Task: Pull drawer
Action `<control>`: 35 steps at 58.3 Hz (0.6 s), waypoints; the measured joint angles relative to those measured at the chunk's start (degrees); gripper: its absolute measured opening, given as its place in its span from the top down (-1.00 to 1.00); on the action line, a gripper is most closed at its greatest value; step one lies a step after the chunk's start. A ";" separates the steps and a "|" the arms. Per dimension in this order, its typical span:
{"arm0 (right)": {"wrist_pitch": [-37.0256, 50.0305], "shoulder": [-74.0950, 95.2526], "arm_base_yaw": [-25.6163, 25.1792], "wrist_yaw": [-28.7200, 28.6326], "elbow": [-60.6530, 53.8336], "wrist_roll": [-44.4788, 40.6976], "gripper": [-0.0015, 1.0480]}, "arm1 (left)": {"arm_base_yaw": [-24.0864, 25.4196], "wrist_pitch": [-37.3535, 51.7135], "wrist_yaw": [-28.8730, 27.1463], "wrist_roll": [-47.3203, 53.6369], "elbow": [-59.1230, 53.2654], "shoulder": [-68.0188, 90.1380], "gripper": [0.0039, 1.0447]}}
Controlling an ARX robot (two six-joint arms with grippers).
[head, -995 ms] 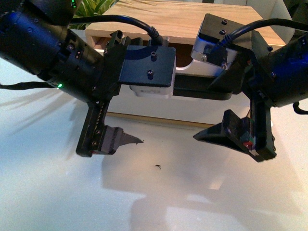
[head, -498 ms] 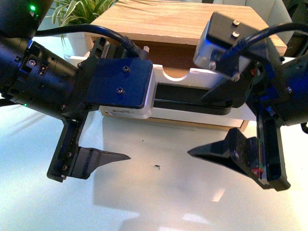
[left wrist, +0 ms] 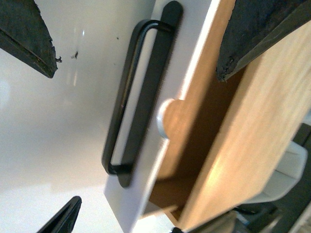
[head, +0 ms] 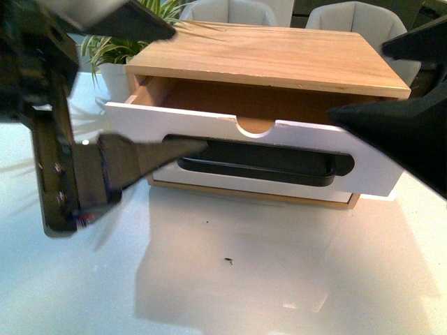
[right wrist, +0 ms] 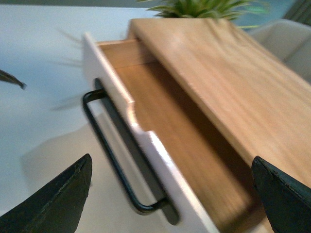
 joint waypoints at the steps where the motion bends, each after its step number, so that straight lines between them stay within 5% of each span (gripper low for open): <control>1: 0.76 -0.55 -0.15 0.46 -0.48 0.61 -0.83 | 0.22 0.94 -0.55 -0.81 -0.61 -0.57 -0.87; 6: 7.56 -7.04 -1.60 7.17 -6.25 8.09 -0.83 | 3.21 9.16 -6.54 -8.83 -7.37 -7.28 -0.87; 13: 12.28 -15.28 -3.54 15.50 -13.40 17.27 -0.83 | 7.76 9.97 -12.00 -20.92 -14.03 -16.41 -0.87; 21: 13.16 -22.67 -6.43 24.48 -20.06 22.01 -0.83 | 13.51 4.98 -13.99 -33.33 -20.15 -27.50 -0.87; 35: 8.17 -36.24 -6.82 32.24 -26.01 25.77 -0.83 | 21.38 -8.83 -15.61 -43.45 -25.81 -44.98 -0.87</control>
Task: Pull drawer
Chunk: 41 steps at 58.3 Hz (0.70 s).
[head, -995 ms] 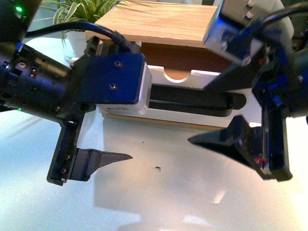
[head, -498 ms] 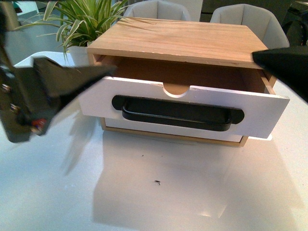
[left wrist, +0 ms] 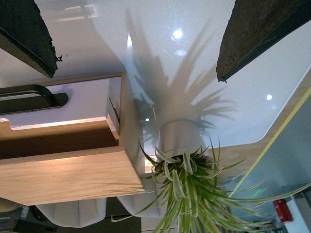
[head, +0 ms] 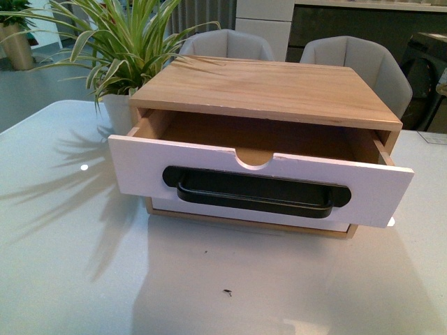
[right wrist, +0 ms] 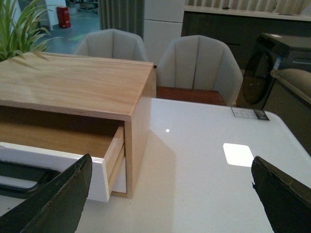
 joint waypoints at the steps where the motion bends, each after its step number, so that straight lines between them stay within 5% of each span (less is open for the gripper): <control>1: -0.20 -0.72 0.00 0.55 -0.33 0.55 -0.83 | 0.39 -1.11 0.02 -0.55 -0.20 -1.14 -0.87; 19: -2.43 -3.19 -0.37 1.75 -1.29 5.18 -0.77 | 0.66 -4.17 -3.67 -3.28 -1.92 -6.47 -0.86; 25: -4.85 -5.99 -5.64 -6.01 -2.69 5.01 -0.35 | -4.07 1.44 -16.52 -4.44 -4.94 -8.79 -0.44; 41: -7.52 -12.00 -6.54 -6.62 -6.19 5.01 0.61 | -4.50 -1.40 -17.84 -4.74 -7.74 -14.69 0.56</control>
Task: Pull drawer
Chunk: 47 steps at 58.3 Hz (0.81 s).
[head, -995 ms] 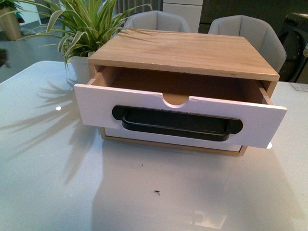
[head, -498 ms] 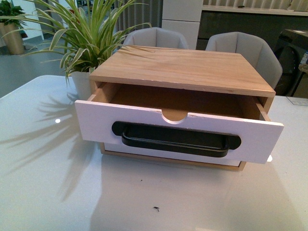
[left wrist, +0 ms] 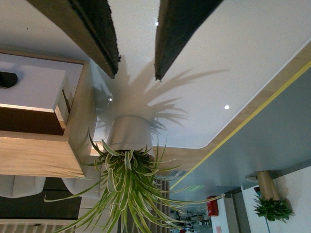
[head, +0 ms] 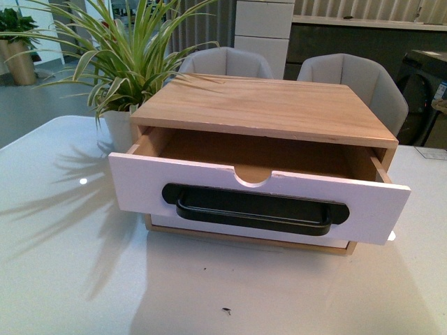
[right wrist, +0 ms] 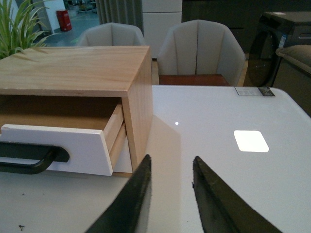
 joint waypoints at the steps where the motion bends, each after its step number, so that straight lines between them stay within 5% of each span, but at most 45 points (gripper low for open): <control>1: -0.22 -0.42 0.02 0.00 -0.13 0.00 0.68 | 0.00 -0.24 -0.02 0.00 -0.09 -0.42 0.62; 6: -1.33 -2.34 0.00 0.00 -0.76 -0.22 0.96 | 0.00 -1.55 -0.02 -0.15 -0.66 -2.27 0.96; 32: -6.03 -10.54 0.00 -0.04 -2.84 -0.07 0.96 | -0.02 -6.60 -0.04 -0.35 -2.56 -10.01 0.95; 37: -7.50 -11.98 0.00 -0.04 -2.84 -0.07 0.96 | -0.04 -15.39 -0.02 -0.35 -2.54 -16.92 0.95; 47: -17.25 -21.42 0.00 -0.07 -2.82 -0.07 0.96 | -0.04 -16.74 -0.04 -0.35 -2.54 -19.85 0.95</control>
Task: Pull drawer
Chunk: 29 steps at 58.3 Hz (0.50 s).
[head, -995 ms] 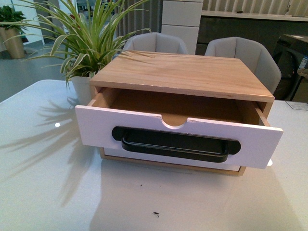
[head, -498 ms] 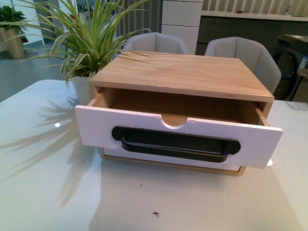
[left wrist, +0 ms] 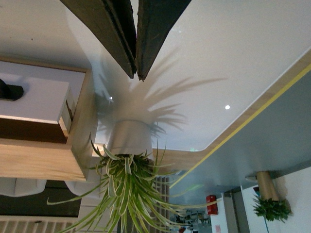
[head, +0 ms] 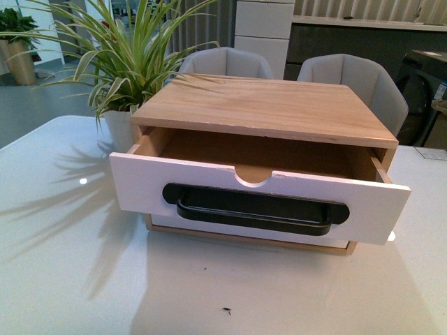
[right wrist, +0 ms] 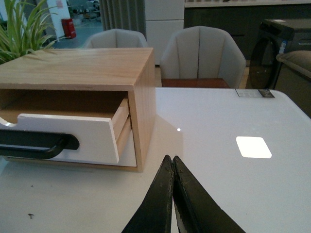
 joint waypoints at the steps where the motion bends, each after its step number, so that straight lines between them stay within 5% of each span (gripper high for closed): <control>1: -0.04 -0.02 0.00 0.02 0.00 0.02 0.96 | 0.00 0.00 0.00 0.00 0.00 -0.02 0.95; 13: -0.17 -0.17 0.00 0.02 0.00 -0.02 0.89 | 0.00 -0.02 0.00 0.00 0.00 -0.02 0.95; 29: -0.17 -0.20 0.00 0.02 0.00 -0.02 -0.05 | 0.00 -0.02 0.00 -0.02 0.00 -0.02 0.02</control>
